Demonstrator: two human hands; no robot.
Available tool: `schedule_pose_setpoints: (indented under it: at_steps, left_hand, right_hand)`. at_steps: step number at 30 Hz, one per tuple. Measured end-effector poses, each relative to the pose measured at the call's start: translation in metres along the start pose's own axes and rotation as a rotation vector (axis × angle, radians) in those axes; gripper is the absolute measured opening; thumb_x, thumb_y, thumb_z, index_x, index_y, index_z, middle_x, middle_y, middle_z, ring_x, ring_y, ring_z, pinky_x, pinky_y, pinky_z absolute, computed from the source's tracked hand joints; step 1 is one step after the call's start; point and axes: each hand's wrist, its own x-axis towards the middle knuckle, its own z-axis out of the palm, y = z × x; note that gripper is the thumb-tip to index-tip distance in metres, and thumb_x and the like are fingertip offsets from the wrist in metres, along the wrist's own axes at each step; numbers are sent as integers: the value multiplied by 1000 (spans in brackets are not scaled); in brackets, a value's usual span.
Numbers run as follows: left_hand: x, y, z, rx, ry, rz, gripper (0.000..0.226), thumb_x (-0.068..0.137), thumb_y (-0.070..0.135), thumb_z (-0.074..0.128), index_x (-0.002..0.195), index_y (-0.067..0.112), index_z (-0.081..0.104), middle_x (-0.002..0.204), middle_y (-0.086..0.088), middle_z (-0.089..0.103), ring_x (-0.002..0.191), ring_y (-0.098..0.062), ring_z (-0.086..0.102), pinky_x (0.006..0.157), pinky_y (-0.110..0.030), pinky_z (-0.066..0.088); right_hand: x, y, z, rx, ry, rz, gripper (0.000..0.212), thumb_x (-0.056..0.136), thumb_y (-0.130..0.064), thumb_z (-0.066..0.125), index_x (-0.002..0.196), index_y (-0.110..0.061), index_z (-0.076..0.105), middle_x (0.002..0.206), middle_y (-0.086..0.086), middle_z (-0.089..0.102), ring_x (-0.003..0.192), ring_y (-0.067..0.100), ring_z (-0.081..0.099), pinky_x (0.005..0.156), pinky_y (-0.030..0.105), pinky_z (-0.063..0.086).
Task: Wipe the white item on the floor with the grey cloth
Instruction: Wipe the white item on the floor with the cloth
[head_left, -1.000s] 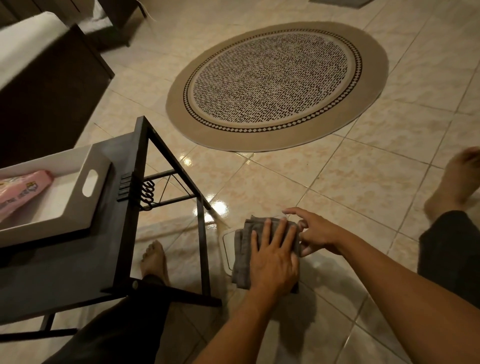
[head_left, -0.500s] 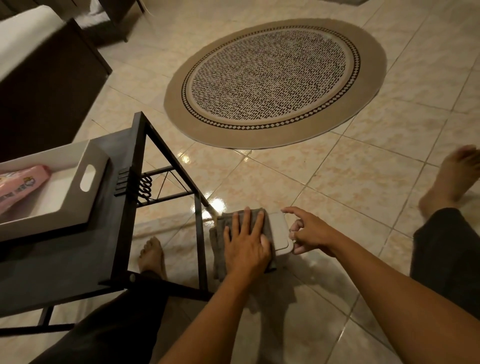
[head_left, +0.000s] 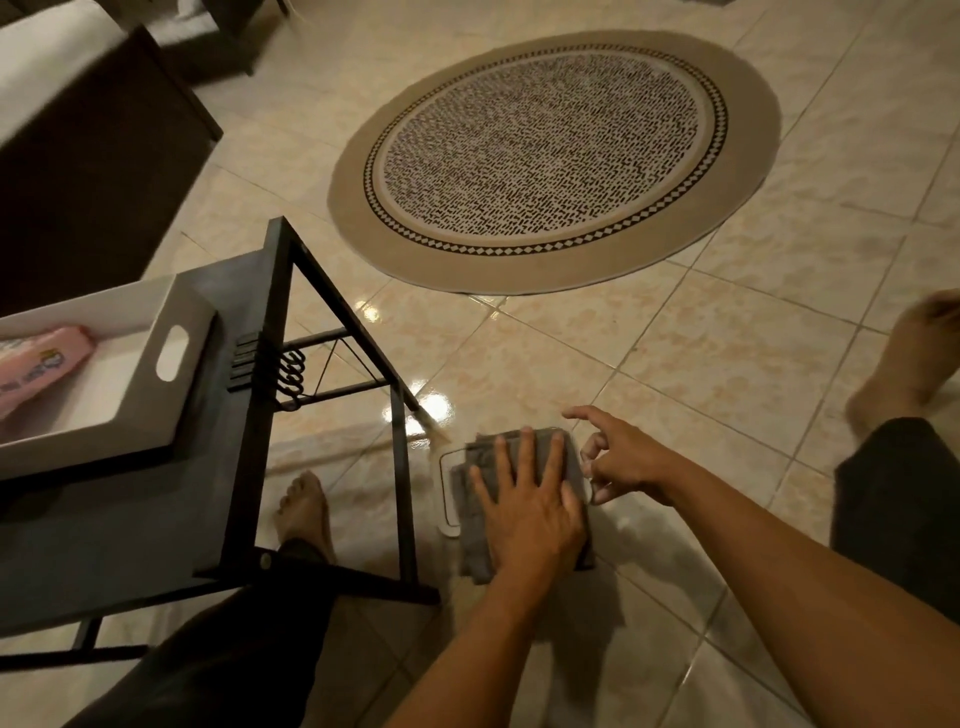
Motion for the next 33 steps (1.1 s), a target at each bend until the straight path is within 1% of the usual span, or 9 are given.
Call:
schedule_pose_setpoints:
  at_steps: [3, 8, 11, 14, 19, 23, 26, 31, 33]
  left_hand:
    - [16, 1, -3, 27, 32, 96, 61, 99, 51, 14, 156, 44, -4, 166, 5, -16, 152, -25, -18, 118, -58, -16]
    - [19, -50, -12, -56, 86, -235, 64, 95, 49, 12, 157, 42, -4, 168, 0, -11, 152, -28, -16, 118, -63, -12]
    - [4, -31, -8, -18, 45, -83, 67, 92, 54, 5, 157, 42, -6, 167, 2, -15, 151, -29, -19, 117, -61, -16]
    - [18, -21, -12, 19, 38, 27, 61, 101, 51, 19, 157, 43, -3, 167, 5, -14, 152, -26, -17, 119, -60, -12]
    - [14, -53, -26, -34, 32, -287, 61, 104, 45, 20, 157, 40, -7, 168, 0, -14, 152, -29, -14, 120, -62, -6]
    - [1, -35, -14, -16, 52, -162, 68, 90, 53, 1, 156, 41, -8, 167, 1, -15, 151, -28, -21, 118, -62, -12]
    - [14, -22, -10, 1, 33, -5, 61, 100, 51, 15, 157, 42, -6, 166, 3, -17, 151, -27, -21, 119, -61, -12]
    - [20, -55, -26, -52, 59, -302, 60, 105, 44, 24, 158, 38, -5, 168, -2, -12, 152, -31, -16, 117, -59, -13]
    - [1, -52, -18, -39, 90, -277, 61, 102, 47, 17, 158, 38, -4, 168, -3, -10, 152, -32, -15, 117, -58, -15]
  right_hand:
    - [-2, 0, 3, 0, 10, -3, 76, 85, 20, 48, 142, -30, 41, 93, 17, 53, 72, 27, 59, 69, 48, 63]
    - [-2, 3, 7, -13, 64, -3, 75, 87, 16, 51, 144, -31, 41, 92, 14, 53, 69, 24, 61, 66, 42, 64]
    - [1, 0, 5, -4, 55, 6, 75, 87, 17, 51, 142, -33, 43, 91, 13, 52, 64, 22, 60, 62, 39, 62]
    - [1, -2, 6, -12, 54, 12, 73, 87, 17, 52, 141, -33, 44, 91, 14, 52, 66, 24, 59, 65, 42, 62]
    - [1, -3, 8, -40, 78, 16, 73, 86, 17, 52, 140, -32, 45, 93, 15, 55, 71, 25, 61, 65, 41, 64]
    - [9, -9, 6, -59, 44, 27, 69, 86, 15, 53, 135, -33, 46, 90, 14, 53, 69, 26, 59, 67, 43, 62]
    - [11, -7, 6, -59, 36, 21, 65, 86, 14, 54, 131, -32, 47, 89, 13, 52, 65, 24, 59, 68, 45, 62]
    - [10, -5, 7, -53, 59, 16, 65, 86, 15, 53, 131, -32, 47, 91, 13, 52, 67, 24, 60, 64, 42, 64]
    - [11, -5, 8, -44, 59, 15, 65, 86, 15, 53, 132, -32, 48, 90, 12, 52, 66, 24, 59, 65, 44, 64]
